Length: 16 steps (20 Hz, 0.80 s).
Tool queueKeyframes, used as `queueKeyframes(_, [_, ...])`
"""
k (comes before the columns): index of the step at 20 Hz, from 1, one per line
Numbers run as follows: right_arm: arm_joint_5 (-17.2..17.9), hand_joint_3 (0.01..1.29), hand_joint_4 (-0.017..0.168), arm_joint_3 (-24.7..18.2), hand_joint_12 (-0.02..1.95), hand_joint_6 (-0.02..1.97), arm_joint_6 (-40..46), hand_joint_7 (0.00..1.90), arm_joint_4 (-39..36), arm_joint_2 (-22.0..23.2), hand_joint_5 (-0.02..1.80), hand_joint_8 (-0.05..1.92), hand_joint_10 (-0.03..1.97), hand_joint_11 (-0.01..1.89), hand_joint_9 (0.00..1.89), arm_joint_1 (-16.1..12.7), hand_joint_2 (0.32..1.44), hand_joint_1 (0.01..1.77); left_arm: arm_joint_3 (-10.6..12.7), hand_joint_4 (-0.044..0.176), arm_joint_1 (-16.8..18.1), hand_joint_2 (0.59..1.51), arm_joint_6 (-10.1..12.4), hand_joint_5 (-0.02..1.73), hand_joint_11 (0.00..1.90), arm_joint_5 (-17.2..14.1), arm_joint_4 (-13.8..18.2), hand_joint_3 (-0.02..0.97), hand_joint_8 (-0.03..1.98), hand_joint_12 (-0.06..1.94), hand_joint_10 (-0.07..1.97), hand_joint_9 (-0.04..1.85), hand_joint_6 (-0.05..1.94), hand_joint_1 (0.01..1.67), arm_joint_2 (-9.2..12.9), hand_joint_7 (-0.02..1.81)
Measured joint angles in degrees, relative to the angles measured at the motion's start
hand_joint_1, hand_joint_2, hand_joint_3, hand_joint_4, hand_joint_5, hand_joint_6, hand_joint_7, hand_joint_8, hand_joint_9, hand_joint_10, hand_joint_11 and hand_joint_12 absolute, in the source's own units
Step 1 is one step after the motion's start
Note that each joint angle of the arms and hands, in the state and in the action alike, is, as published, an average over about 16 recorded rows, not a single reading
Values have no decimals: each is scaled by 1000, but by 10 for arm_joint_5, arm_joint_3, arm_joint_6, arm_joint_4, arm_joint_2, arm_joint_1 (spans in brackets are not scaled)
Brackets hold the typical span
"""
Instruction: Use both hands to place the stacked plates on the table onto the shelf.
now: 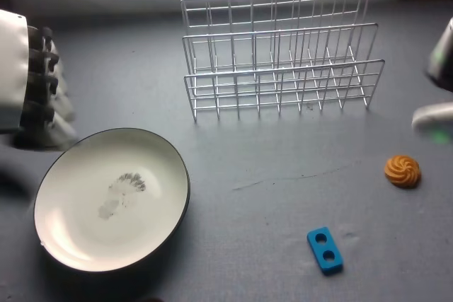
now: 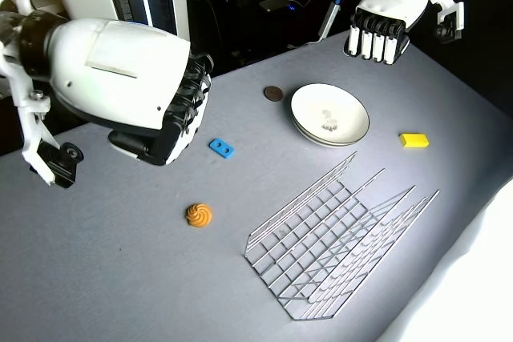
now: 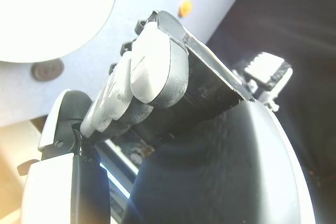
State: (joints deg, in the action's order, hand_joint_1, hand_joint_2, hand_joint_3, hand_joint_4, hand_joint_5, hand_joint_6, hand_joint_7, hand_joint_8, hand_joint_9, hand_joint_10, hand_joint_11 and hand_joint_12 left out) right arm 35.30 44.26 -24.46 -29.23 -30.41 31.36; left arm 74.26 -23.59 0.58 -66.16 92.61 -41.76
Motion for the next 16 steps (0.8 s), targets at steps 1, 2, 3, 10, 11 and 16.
queueKeyframes(1, [3, 55, -1, 0, 368, 434, -3, 428, 0, -1, 404, 405, 423, 516, 440, 0, 1058, 49, 1, 2, 0, 978, 1, 170, 281, 0, 0, 30, 263, 301, 265, 233, 248, 58, 0, 187])
queueKeyframes(2, [9, 52, -1, 0, 328, 390, -8, 384, 0, -3, 363, 364, 379, 463, 394, 2, 1058, 46, 2, 2, 1, 979, 4, 153, 253, -1, 0, 27, 233, 268, 238, 208, 220, 54, -1, 169])
queueKeyframes(3, [13, 50, -1, 0, 296, 355, -15, 348, -1, -6, 329, 330, 343, 419, 357, 3, 1057, 44, 3, 2, 2, 979, 6, 139, 230, -1, 1, 24, 210, 241, 215, 189, 198, 51, -2, 154])
queueKeyframes(10, [35, 32, 1, 0, 58, 100, -54, 118, -2, -25, 111, 85, 88, 151, 120, 16, 1022, 175, 10, 4, 7, 981, 24, 32, 68, -7, 17, 5, 24, 35, 32, 44, 23, 23, -6, 36])
queueKeyframes(11, [40, 28, 1, 0, 10, 45, -61, 63, -2, -27, 60, 32, 33, 87, 63, 18, 1020, 241, 12, 5, 8, 982, 28, 15, 33, -9, 20, 2, -1, -2, 4, 16, -3, 21, -7, 17])
queueKeyframes(16, [44, 27, 2, 0, -10, 18, -107, 18, -5, -36, 18, 13, 6, 18, 16, 29, 999, 587, 23, 4, 3, 983, 45, 15, 16, -17, 36, 1, -14, -16, 6, 13, -14, 24, -12, 20])
